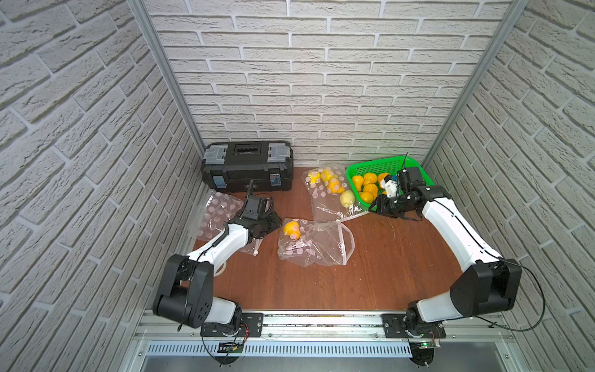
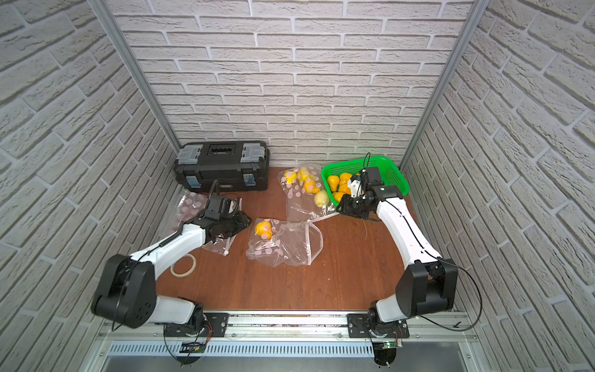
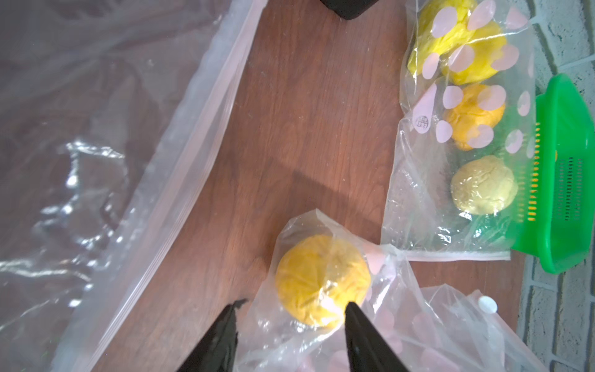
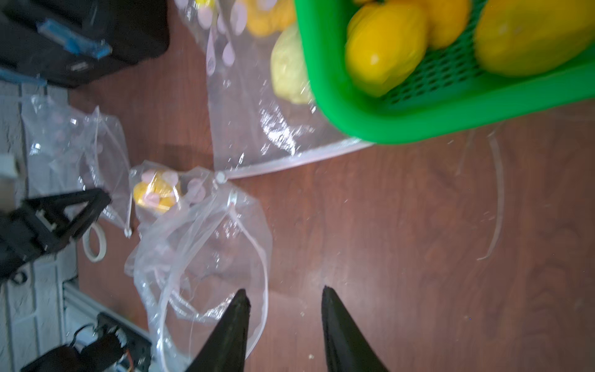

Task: Open the zip-top bag and take out the pear
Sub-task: Place the pear in the basket, then pick up the pear from the zipper food storage bag.

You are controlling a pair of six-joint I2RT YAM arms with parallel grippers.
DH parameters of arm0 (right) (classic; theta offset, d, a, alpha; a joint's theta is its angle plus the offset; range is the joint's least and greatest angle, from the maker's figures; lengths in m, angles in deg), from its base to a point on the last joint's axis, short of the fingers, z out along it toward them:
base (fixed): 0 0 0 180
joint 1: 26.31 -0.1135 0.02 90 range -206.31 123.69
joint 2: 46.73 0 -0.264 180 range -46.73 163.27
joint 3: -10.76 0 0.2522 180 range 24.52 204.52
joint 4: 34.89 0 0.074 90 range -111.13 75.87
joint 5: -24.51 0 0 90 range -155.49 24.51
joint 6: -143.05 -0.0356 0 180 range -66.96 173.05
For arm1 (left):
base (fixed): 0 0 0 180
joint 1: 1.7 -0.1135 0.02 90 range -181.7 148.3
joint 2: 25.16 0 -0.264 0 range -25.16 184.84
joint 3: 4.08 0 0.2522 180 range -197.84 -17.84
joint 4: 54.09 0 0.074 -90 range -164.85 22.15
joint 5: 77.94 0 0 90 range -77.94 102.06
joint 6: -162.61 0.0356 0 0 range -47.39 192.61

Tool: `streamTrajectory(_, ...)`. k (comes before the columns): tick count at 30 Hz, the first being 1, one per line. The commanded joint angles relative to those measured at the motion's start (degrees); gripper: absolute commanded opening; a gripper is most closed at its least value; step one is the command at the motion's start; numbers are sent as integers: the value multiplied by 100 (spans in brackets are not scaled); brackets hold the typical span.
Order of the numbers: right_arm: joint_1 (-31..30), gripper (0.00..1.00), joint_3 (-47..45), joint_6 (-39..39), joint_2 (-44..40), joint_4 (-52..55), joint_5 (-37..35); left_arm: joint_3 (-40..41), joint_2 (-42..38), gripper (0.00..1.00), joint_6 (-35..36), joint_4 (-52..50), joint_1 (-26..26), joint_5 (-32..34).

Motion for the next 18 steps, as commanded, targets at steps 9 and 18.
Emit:
streamTrajectory(9,-1380,34,-1382,-1118,-66,-1475,703,-1170,1481,58,408,196,-107,-439)
streamTrajectory(18,-1963,29,-1526,-1846,1148,-3148,862,-1300,2115,51,262,553,-112,-718)
